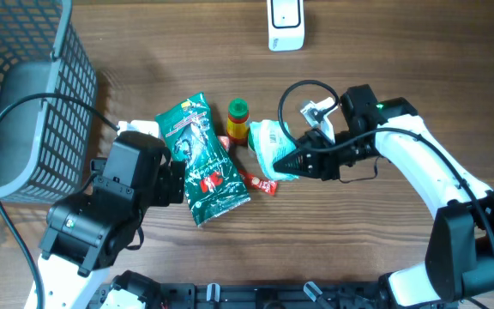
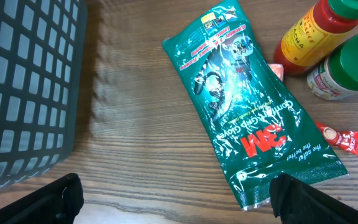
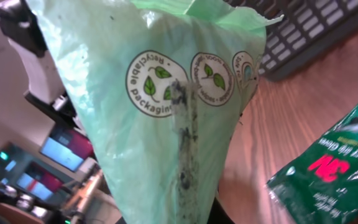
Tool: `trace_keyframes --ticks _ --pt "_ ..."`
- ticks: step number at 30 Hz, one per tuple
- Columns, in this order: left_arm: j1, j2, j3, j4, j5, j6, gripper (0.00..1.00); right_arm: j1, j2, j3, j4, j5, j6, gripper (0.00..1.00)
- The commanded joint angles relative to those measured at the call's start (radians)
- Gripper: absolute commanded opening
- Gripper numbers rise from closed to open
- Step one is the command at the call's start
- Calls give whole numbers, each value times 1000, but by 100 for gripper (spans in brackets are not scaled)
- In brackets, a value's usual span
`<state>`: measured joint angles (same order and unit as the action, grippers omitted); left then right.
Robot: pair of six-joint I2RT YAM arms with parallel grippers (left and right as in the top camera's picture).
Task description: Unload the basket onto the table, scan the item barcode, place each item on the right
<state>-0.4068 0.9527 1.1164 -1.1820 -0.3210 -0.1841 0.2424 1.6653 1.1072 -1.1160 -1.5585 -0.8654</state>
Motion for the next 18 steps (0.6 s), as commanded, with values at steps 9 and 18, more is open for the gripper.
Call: trace_keyframes --ticks 9,18 --pt "-1 3 0 3 -10 12 100 7 -26 -2 32 -65 -97 4" --pt "-1 3 0 3 -10 12 100 7 -129 -1 49 -61 -103 4"
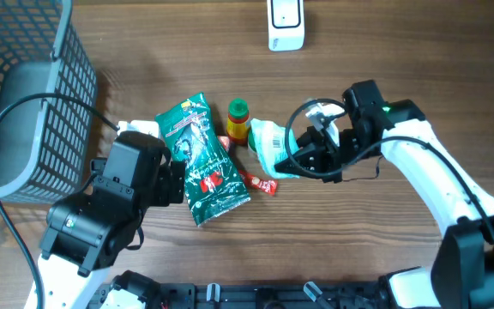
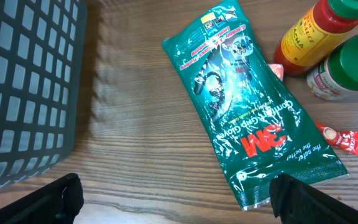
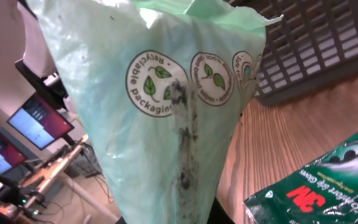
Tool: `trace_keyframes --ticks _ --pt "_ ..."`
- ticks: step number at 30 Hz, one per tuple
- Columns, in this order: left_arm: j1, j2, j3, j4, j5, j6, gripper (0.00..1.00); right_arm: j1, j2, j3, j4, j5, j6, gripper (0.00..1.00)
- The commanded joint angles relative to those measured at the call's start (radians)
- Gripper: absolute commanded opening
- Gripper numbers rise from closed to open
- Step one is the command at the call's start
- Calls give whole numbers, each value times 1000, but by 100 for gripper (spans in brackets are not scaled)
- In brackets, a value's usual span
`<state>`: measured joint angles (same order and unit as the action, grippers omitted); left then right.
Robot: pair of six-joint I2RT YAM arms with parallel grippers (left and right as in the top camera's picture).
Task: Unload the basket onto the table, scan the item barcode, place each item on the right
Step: 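Carry the wipes pack with the right gripper toward the white scanner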
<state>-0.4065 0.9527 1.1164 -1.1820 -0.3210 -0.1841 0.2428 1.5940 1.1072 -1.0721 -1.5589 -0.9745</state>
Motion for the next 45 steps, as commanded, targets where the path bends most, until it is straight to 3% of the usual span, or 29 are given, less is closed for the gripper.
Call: trace_keyframes --ticks 1,5,13,18,20,24,26,33,40,45 --pt "-1 3 0 3 -10 12 100 7 -80 -1 5 -40 47 4" --pt "-1 3 0 3 -10 12 100 7 -154 -1 -14 84 176 4" --pt "-1 3 0 3 -10 12 100 7 -278 -2 -145 254 195 4" --pt "-1 3 0 3 -10 12 100 7 -276 -2 -14 356 226 5" --pt "-1 3 0 3 -10 12 100 7 -276 -2 100 458 351 4" --pt "-1 3 0 3 -10 12 100 7 -276 -2 402 925 863 4" --pt "-1 3 0 3 -10 12 100 7 -276 -2 442 1116 971 5" --pt "-1 3 0 3 -10 12 100 7 -216 -2 510 1402 1007 4" --pt "-1 3 0 3 -10 12 100 7 5 30 707 1565 1024 5" --pt "-1 3 0 3 -10 12 100 7 135 74 919 1741 804 4"
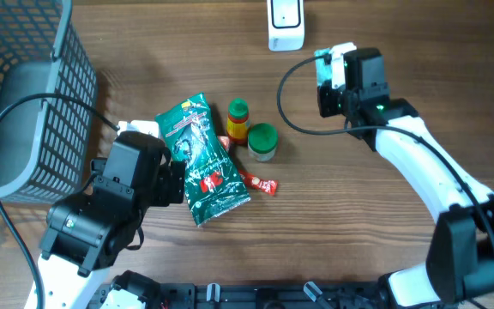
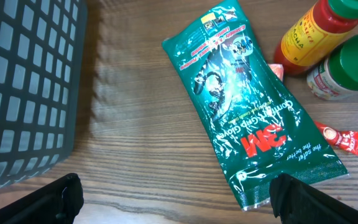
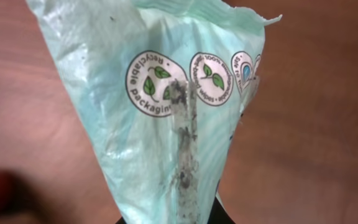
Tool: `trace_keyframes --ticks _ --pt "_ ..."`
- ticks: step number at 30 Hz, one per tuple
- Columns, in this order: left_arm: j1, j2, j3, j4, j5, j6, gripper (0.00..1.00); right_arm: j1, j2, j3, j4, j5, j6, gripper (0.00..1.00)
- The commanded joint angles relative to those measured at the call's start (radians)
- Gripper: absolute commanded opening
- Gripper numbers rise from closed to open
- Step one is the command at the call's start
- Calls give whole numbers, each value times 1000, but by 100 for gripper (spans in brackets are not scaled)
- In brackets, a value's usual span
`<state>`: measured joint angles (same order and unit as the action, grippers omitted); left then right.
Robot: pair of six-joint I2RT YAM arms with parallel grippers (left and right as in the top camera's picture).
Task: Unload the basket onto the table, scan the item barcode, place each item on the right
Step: 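Carry the wipes pack with the right gripper toward the white scanner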
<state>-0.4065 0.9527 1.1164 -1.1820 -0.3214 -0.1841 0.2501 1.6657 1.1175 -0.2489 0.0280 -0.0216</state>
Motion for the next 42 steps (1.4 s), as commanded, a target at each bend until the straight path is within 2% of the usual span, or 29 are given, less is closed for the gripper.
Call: trace_keyframes --ticks 1,9,13,20,24,35,38,42 --pt "-1 3 0 3 -9 12 100 0 95 84 130 185 -202 5" --pt "-1 3 0 3 -9 12 100 2 363 400 163 196 -438 4" --pt "-1 3 0 3 -9 12 100 27 492 569 172 218 -603 4" --pt "-1 3 0 3 -9 12 100 87 645 608 374 347 -927 4" --pt "-1 3 0 3 -9 12 100 86 672 609 458 381 -1032 4" --pt "-1 3 0 3 -9 12 100 81 684 608 473 389 -1201 4" --pt "-1 3 0 3 -9 12 100 79 685 608 461 373 -1197 4" --pt "-1 3 0 3 -9 12 100 58 685 608 451 392 -1122 4"
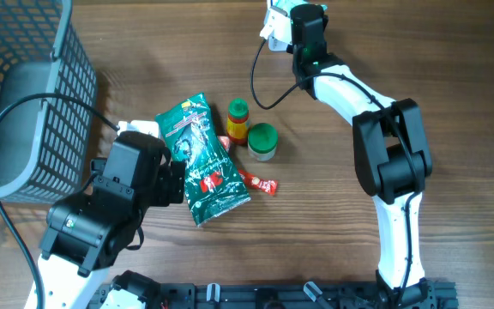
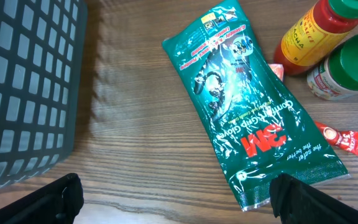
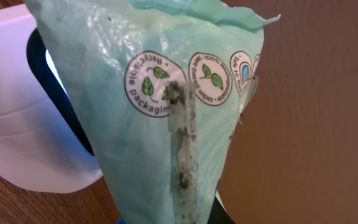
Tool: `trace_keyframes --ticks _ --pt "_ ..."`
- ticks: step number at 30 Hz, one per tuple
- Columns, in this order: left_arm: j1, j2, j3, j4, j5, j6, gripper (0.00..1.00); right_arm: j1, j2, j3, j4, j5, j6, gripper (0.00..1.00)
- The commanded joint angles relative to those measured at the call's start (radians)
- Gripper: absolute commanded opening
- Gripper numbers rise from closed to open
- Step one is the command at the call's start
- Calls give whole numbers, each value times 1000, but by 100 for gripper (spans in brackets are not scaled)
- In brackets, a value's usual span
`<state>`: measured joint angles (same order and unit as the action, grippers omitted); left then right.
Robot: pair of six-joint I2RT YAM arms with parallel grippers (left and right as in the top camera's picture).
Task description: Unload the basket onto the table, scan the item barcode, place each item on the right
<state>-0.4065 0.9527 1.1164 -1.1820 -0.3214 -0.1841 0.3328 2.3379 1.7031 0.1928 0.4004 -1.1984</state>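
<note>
My right gripper (image 1: 304, 26) is at the table's far edge, shut on a light green pouch (image 3: 166, 124) printed with recycle-packaging logos. In the right wrist view the pouch hangs right in front of the white scanner (image 3: 23, 130), covering part of its dark window (image 3: 64, 109). From overhead the scanner (image 1: 274, 26) shows just left of the gripper. No barcode shows on the pouch face turned to the camera. My left gripper (image 2: 179, 205) is open low over the table, its fingertips (image 2: 61, 199) near the end of a green 3M glove pack (image 2: 253, 118).
A red sauce bottle (image 1: 238, 120), a green-lidded jar (image 1: 262, 142) and a red sachet (image 1: 260, 182) lie beside the glove pack (image 1: 204, 163) mid-table. A dark wire basket (image 1: 24, 94) fills the far left. The right arm's cable (image 1: 260, 86) loops above the jar.
My right gripper has moved, with the pouch, from right of the scanner over bare wood to right in front of it. The scanner's window now shows behind the pouch. The left arm is unchanged.
The right gripper first held the pouch just beside the green-lidded jar, and shortly after was still there with the wrist turned. Later it was at the back of the table, right of the scanner. Now the pouch is against the scanner. The left gripper stayed open throughout.
</note>
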Motion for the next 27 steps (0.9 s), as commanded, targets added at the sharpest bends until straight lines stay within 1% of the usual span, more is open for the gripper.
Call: trace_keyframes --ticks 1,6,8,12,15,18,20,23,26,27 --pt "-1 3 0 3 -9 12 100 -39 7 23 9 40 62 4" --pt "-1 3 0 3 -9 12 100 -129 -66 23 -6 109 162 4" --pt "-1 3 0 3 -9 12 100 -225 -111 23 -51 128 222 4" --pt "-1 3 0 3 -9 12 100 -388 -121 23 -186 152 267 4" --pt "-1 3 0 3 -9 12 100 -513 -121 23 -267 138 405 4" --pt "-1 3 0 3 -9 12 100 -664 -120 23 -396 45 500 4" --pt "-1 3 0 3 -9 12 100 -756 -119 21 -483 -58 502 4" --pt "-1 3 0 3 -9 12 100 -870 -119 -9 -502 -69 510 4" --pt "-1 3 0 3 -9 12 100 -975 -118 -20 -510 -77 609 4" --pt "-1 3 0 3 -9 12 100 -1008 -118 -24 -518 -110 628 4"
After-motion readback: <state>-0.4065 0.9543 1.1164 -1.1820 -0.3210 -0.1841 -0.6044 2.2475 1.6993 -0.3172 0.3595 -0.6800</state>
